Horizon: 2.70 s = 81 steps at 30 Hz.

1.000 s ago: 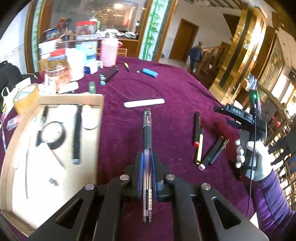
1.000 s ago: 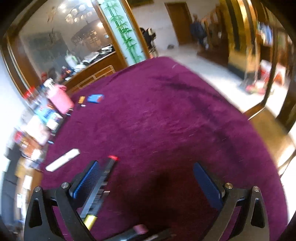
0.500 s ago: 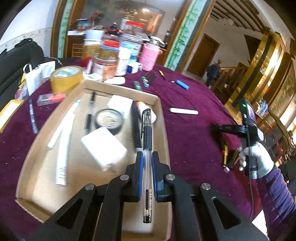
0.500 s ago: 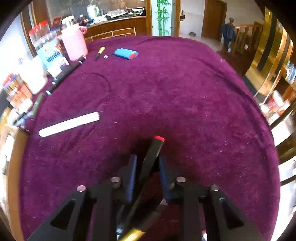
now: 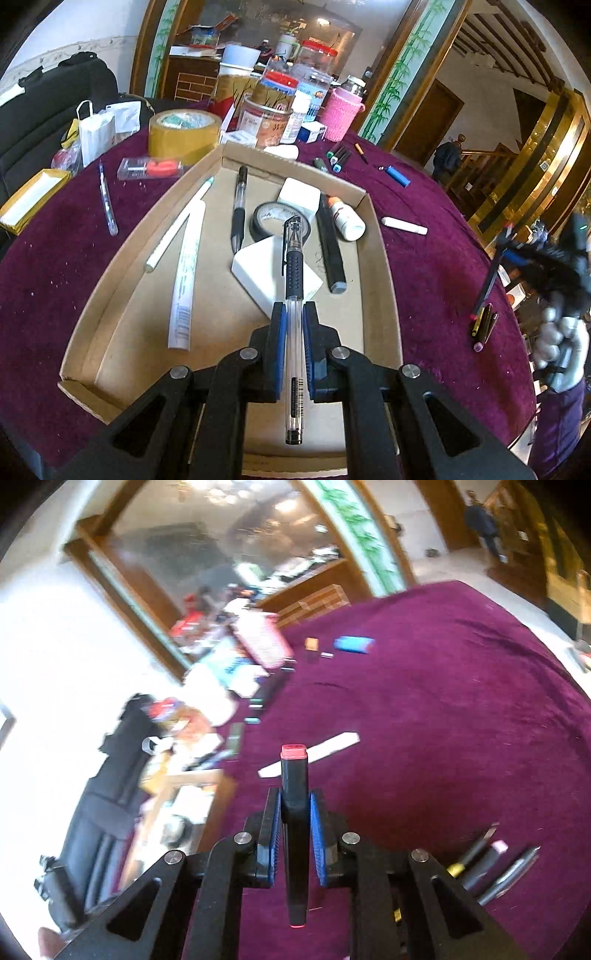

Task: Organize rigid objects
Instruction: 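Lower the gel pen into the tray with the left tool while the right tool releases the marker there, then move both open tools back over the group of pens on the table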

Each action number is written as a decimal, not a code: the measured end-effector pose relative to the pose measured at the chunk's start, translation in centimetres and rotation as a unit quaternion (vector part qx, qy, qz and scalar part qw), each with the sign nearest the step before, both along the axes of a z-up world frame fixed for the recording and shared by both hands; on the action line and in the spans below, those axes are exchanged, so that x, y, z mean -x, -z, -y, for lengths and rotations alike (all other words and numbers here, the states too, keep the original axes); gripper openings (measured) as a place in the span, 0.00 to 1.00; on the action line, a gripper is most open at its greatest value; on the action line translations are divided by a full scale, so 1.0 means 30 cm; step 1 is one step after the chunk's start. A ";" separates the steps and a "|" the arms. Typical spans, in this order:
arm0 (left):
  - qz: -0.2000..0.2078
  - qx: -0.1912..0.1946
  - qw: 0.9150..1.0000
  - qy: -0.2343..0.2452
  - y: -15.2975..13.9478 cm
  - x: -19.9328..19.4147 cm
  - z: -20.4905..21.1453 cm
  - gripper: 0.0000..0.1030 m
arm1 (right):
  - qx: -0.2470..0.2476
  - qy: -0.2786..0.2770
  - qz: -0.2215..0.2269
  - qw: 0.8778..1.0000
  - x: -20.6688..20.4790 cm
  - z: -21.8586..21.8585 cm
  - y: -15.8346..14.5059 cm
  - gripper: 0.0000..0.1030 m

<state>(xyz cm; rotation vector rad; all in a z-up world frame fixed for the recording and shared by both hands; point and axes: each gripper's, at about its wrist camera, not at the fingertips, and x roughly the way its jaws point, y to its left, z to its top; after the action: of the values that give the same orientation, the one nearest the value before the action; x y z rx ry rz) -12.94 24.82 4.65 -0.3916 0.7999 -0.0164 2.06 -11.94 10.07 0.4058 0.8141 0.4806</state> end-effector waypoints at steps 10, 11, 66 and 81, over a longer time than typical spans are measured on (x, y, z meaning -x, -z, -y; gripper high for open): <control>-0.029 -0.026 0.999 -0.026 0.044 0.011 -0.022 0.08 | -0.076 -0.154 -0.018 0.985 0.141 -0.325 -0.079 0.16; -0.032 -0.029 0.999 -0.028 0.049 0.009 -0.021 0.08 | -0.079 -0.165 -0.029 0.983 0.146 -0.361 -0.060 0.16; 0.029 -0.085 0.995 0.033 -0.126 0.072 0.203 0.80 | 0.121 0.040 0.004 0.992 0.119 -0.048 0.142 0.67; -0.019 -0.114 0.973 0.202 -0.159 -0.166 0.664 0.80 | 0.043 0.222 -0.015 0.974 0.001 0.487 0.249 0.69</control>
<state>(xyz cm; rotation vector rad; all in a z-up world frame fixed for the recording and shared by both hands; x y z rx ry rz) -7.96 4.91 9.43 -0.0067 0.8989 -0.2949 2.04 -26.54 2.60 0.4981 0.7425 0.0233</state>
